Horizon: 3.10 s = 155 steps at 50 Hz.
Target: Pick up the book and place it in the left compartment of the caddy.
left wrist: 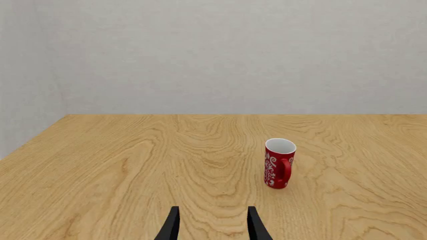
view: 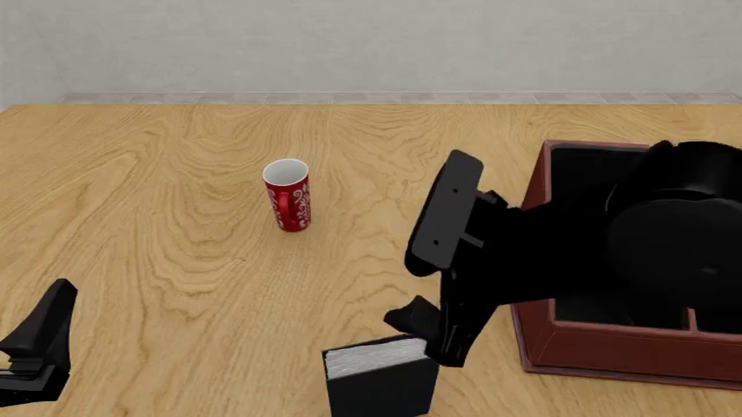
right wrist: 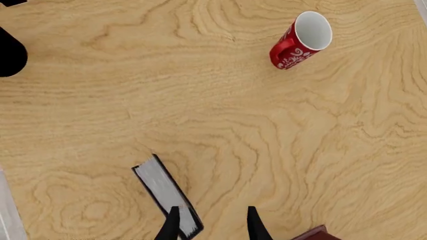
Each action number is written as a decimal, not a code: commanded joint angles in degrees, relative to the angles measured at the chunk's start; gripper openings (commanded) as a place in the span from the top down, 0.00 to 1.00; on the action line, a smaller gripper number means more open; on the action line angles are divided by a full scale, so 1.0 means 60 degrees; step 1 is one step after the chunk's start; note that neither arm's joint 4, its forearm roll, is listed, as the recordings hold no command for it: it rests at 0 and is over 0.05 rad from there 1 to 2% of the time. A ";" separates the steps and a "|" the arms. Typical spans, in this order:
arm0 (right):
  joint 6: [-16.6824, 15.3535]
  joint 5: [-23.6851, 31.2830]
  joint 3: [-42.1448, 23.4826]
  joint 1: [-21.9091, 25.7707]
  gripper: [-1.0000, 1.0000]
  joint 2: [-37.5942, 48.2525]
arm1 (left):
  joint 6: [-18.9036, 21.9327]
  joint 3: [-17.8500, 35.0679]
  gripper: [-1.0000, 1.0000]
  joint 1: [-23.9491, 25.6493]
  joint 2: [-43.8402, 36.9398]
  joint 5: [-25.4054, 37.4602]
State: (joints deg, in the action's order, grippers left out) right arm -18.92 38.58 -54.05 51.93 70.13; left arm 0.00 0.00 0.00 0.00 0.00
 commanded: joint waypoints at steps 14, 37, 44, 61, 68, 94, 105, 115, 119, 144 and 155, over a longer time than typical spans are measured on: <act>0.0138 -0.0124 0.0324 0.0513 0.00 0.0445 | 0.0000 0.0000 0.00 0.0000 0.0000 0.0000; 0.0205 -0.0159 0.0342 0.0964 0.00 0.0876 | 0.0000 0.0000 0.00 0.0000 0.0000 0.0000; 0.0315 -0.0200 0.0274 0.1149 0.00 0.1118 | 0.0000 0.0000 0.00 0.0000 0.0000 0.0000; 0.0512 -0.0506 0.0343 0.1386 0.00 0.1566 | 0.0000 0.0000 0.00 0.0000 0.0000 0.0000; 0.0604 -0.0716 0.0438 0.1440 0.00 0.1741 | 0.0000 0.0000 0.00 0.0000 0.0000 0.0000; 0.0709 -0.1244 0.0775 0.1379 0.00 0.2147 | 0.0000 0.0000 0.00 0.0000 0.0000 0.0000; 0.0868 -0.1117 0.0637 0.1493 1.00 0.1952 | 0.0000 0.0000 0.00 0.0000 0.0000 0.0000; 0.0948 -0.1015 0.0558 0.1357 1.00 0.1491 | 0.0000 0.0000 0.00 0.0000 0.0000 0.0000; 0.1185 -0.0919 0.0398 0.1309 1.00 0.1148 | 0.0000 0.0000 0.00 0.0000 0.0000 0.0000; 0.2750 -0.0333 -0.0390 0.1584 1.00 0.0157 | 0.0000 0.0000 0.00 0.0000 0.0000 0.0000; 0.2616 0.0308 -0.0913 0.1322 1.00 -0.0100 | 0.0000 0.0000 0.00 0.0000 0.0000 0.0000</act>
State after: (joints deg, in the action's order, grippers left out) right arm -4.51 37.49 -56.49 60.92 71.43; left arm 0.00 0.00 0.00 0.00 0.00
